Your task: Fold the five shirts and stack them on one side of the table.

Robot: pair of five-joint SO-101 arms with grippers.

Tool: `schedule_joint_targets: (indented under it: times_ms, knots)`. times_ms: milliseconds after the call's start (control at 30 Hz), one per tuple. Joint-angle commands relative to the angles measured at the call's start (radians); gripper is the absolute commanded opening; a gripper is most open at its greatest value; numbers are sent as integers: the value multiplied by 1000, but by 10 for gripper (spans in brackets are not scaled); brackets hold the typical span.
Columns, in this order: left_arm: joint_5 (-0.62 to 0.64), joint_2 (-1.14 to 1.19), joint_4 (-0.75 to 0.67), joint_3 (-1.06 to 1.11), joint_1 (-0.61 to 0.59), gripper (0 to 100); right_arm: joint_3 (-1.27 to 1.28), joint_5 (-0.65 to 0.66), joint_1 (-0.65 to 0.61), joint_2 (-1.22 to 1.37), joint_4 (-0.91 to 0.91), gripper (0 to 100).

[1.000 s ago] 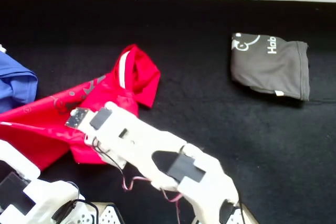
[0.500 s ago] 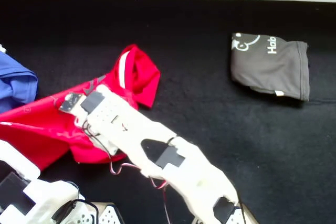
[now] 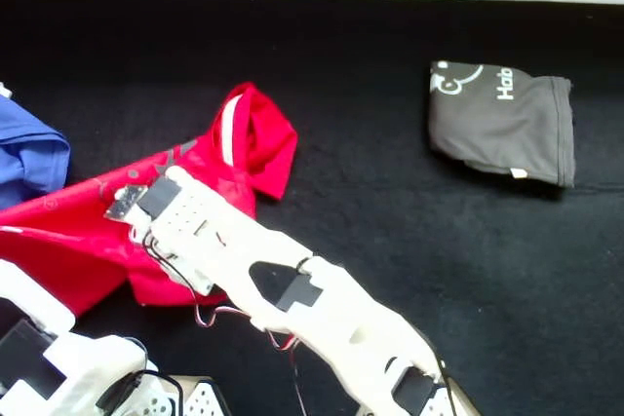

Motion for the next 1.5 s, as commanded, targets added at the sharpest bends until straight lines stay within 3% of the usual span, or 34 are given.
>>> schedule_joint_targets:
  times_ms: [0, 300, 567, 867, 1067, 1233, 1467]
  knots:
    - [-6, -16, -14, -12, 1, 9, -45, 37, 51, -10, 24, 5]
    - [-6, -7, -8, 111, 61, 9, -53, 40, 306, -154, 25, 6]
    - [0, -18, 97, 223, 354, 9, -54, 40, 605, -400, 24, 6]
    - [95, -18, 222, -137, 610, 9, -56, 40, 911, -651, -76, 6]
    - [123, -18, 353, -461, 719, 9, -56, 40, 954, -865, -130, 6]
    - [143, -19, 400, -710, 720, 9, -56, 41, 958, -1035, -147, 6]
    - [141, -160, 397, -811, 710, 9, -54, 138, 967, -1257, -211, 6]
